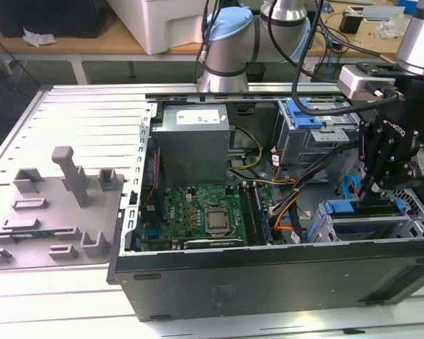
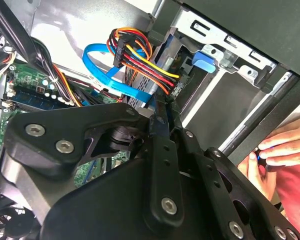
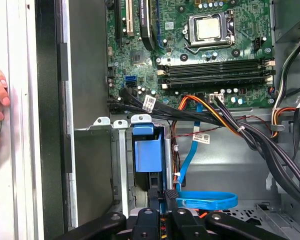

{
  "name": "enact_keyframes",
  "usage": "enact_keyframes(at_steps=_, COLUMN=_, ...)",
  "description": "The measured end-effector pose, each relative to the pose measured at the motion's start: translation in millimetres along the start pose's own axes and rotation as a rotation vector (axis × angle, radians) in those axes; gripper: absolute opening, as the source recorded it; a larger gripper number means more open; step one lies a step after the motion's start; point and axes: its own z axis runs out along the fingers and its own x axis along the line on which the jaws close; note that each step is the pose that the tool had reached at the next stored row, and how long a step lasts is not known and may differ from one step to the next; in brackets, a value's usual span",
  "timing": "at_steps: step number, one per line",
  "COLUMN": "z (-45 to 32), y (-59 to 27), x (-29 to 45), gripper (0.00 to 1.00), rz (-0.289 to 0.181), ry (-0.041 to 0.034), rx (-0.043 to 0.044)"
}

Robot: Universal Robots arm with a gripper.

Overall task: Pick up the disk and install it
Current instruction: 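Insert the second disk wire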

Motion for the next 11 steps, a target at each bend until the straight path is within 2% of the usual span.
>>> enact_keyframes(at_steps=8, z=0.4, y=0.1, x=-0.1, gripper=0.17, rz=0.0, ry=-0.001, rx=0.0)
enact_keyframes(at_steps=10, z=0.1, y=0.1, x=-0.1, gripper=0.3, rz=0.0, ry=-0.0003, rx=0.0)
enact_keyframes(at_steps=11, z=0.1, y=0.1, x=0.0, gripper=0.3, rz=0.0, ry=-0.0001, rx=0.0)
